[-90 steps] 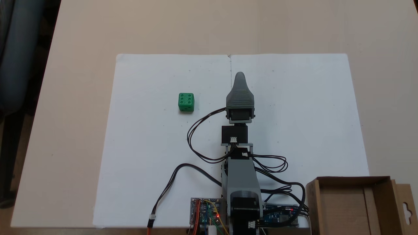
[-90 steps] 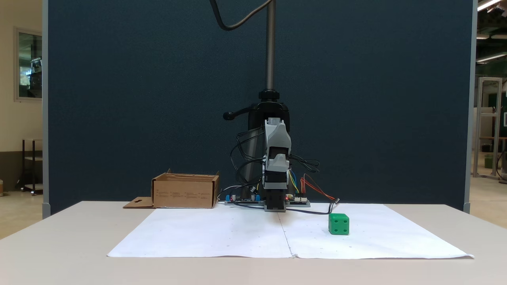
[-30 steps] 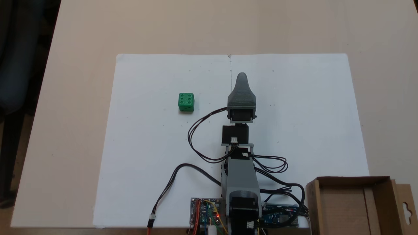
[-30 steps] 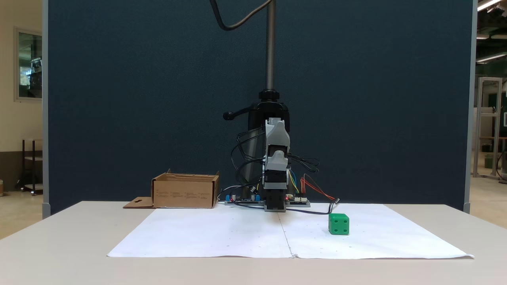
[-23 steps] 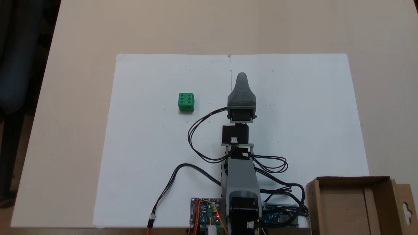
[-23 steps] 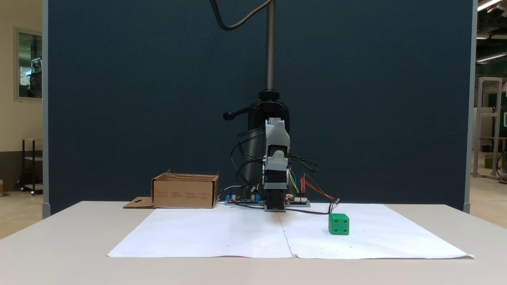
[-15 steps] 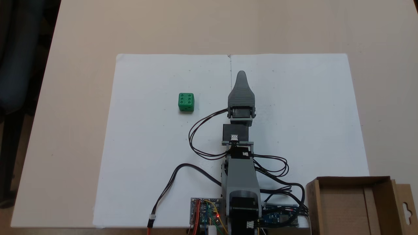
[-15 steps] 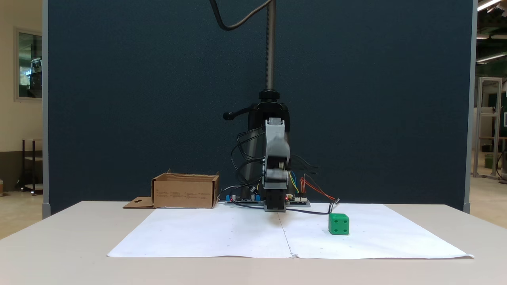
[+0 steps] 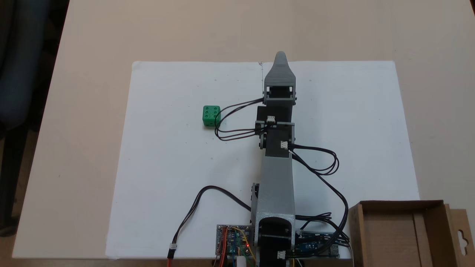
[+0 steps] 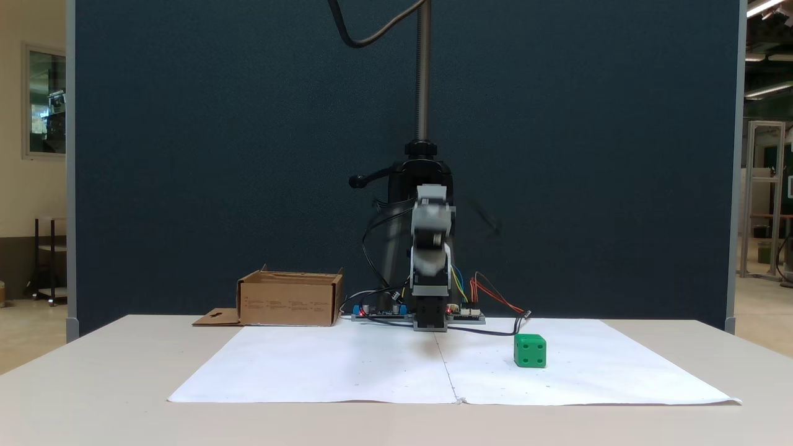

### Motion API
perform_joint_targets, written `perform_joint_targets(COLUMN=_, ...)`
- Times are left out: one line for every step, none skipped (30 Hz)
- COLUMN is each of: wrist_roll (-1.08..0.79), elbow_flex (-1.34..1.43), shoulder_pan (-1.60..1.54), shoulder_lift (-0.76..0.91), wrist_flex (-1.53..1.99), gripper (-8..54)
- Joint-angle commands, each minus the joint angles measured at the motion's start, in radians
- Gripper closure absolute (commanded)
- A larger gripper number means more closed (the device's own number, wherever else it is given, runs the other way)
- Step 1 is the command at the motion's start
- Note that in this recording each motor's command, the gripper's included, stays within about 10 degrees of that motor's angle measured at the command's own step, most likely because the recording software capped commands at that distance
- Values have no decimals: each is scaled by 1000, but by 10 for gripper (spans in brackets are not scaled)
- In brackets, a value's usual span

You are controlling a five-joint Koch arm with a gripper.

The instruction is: Grasp a green dice and put it in the bin.

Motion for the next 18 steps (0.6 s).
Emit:
perform_joint_targets(wrist_roll=64, elbow_flex=-71, shoulder_pan=3, shoulder_lift=112, wrist_flex=161, gripper=18)
perform_joint_targets(wrist_roll=80, elbow_flex=-110, shoulder_pan=2, shoulder_lift=112, wrist_flex=224, gripper=18)
perform_joint_targets(wrist_roll=95, elbow_flex=-164, shoulder_pan=-2, shoulder_lift=110, wrist_flex=288, gripper=17)
perform_joint_targets(wrist_roll=110, elbow_flex=-212, shoulder_pan=-2, shoulder_lift=109, wrist_flex=359, gripper=17)
perform_joint_targets(wrist_roll=135, elbow_flex=-290, shoulder_pan=-5, shoulder_lift=107, wrist_flex=475, gripper=18)
perform_joint_targets(wrist_roll=155, elbow_flex=-325, shoulder_pan=-5, shoulder_lift=107, wrist_flex=517, gripper=18)
perform_joint_targets(wrist_roll=170, elbow_flex=-368, shoulder_pan=-5, shoulder_lift=107, wrist_flex=576, gripper=18)
perform_joint_targets(wrist_roll=181, elbow_flex=-403, shoulder_pan=-8, shoulder_lift=106, wrist_flex=632, gripper=18)
perform_joint_targets(wrist_roll=199, elbow_flex=-433, shoulder_pan=-8, shoulder_lift=104, wrist_flex=685, gripper=18)
perform_joint_targets(wrist_roll=225, elbow_flex=-456, shoulder_pan=-17, shoulder_lift=104, wrist_flex=742, gripper=18)
perform_joint_targets(wrist_roll=247, elbow_flex=-482, shoulder_pan=-31, shoulder_lift=101, wrist_flex=797, gripper=18)
perform_joint_targets(wrist_roll=273, elbow_flex=-503, shoulder_pan=-54, shoulder_lift=94, wrist_flex=856, gripper=18)
perform_joint_targets(wrist_roll=295, elbow_flex=-518, shoulder_pan=-71, shoulder_lift=94, wrist_flex=912, gripper=18)
perform_joint_targets(wrist_roll=307, elbow_flex=-532, shoulder_pan=-78, shoulder_lift=92, wrist_flex=968, gripper=19)
perform_joint_targets(wrist_roll=314, elbow_flex=-546, shoulder_pan=-86, shoulder_lift=92, wrist_flex=1018, gripper=20)
perform_joint_targets(wrist_roll=324, elbow_flex=-558, shoulder_pan=-95, shoulder_lift=89, wrist_flex=1069, gripper=21)
perform_joint_targets(wrist_roll=337, elbow_flex=-574, shoulder_pan=-110, shoulder_lift=78, wrist_flex=1119, gripper=21)
perform_joint_targets(wrist_roll=351, elbow_flex=-588, shoulder_pan=-127, shoulder_lift=63, wrist_flex=1175, gripper=21)
